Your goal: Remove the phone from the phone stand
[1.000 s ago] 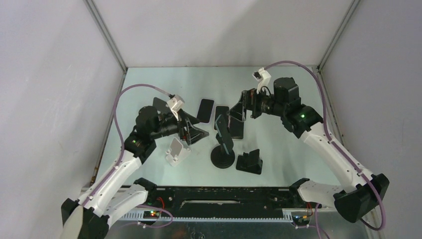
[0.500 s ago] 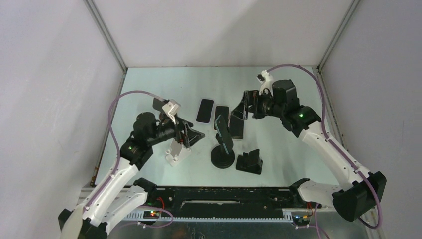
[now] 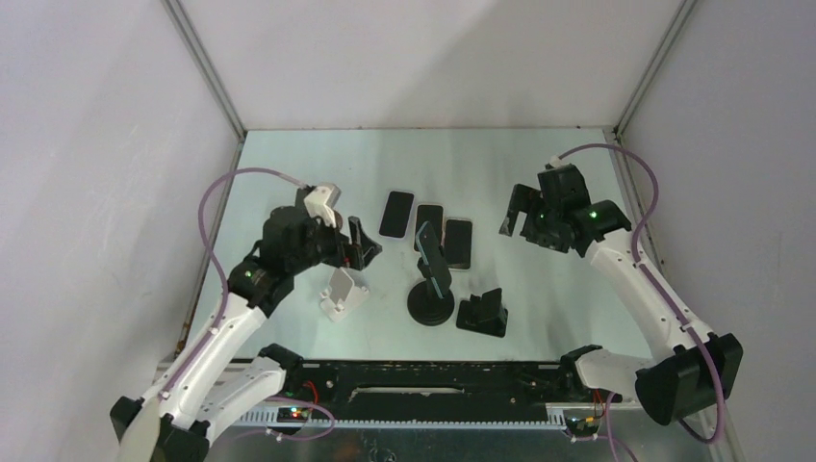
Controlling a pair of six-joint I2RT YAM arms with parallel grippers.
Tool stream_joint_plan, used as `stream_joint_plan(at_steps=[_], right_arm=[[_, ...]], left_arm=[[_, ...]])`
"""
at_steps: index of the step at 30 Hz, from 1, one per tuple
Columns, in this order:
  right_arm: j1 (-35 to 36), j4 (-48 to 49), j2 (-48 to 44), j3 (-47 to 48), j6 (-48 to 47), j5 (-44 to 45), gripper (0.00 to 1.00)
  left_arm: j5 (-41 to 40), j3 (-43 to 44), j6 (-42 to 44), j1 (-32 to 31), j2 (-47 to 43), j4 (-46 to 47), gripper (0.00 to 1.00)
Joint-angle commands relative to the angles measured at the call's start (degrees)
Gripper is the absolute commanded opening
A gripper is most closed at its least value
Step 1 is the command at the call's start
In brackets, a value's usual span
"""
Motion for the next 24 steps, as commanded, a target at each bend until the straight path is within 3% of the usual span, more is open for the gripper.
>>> stream_joint_plan(at_steps=[1, 5, 15, 24], right_arm=[[-1.54, -4.39, 0.51, 0.45, -2.43, 2.58, 0.99], [-3.45, -4.5, 0.57, 0.5, -4.98, 2.75, 0.99], [-4.11, -0.47, -1.92, 0.61, -8.87, -0.24, 0.99], [-4.94, 5.3, -2.94, 0.56, -10.52, -9.67, 0.99]], left_arm=[[-13.2, 8.3, -0.97, -0.3, 2.55, -9.56, 1.0], [-22.29, 11.85, -4.18, -0.3, 3.7, -13.48, 1.0], [-32.16, 13.33, -13.58, -0.82, 5.86, -16.45, 1.0], [-27.76, 17.77, -7.16, -0.82, 11.66, -18.1, 1.0]])
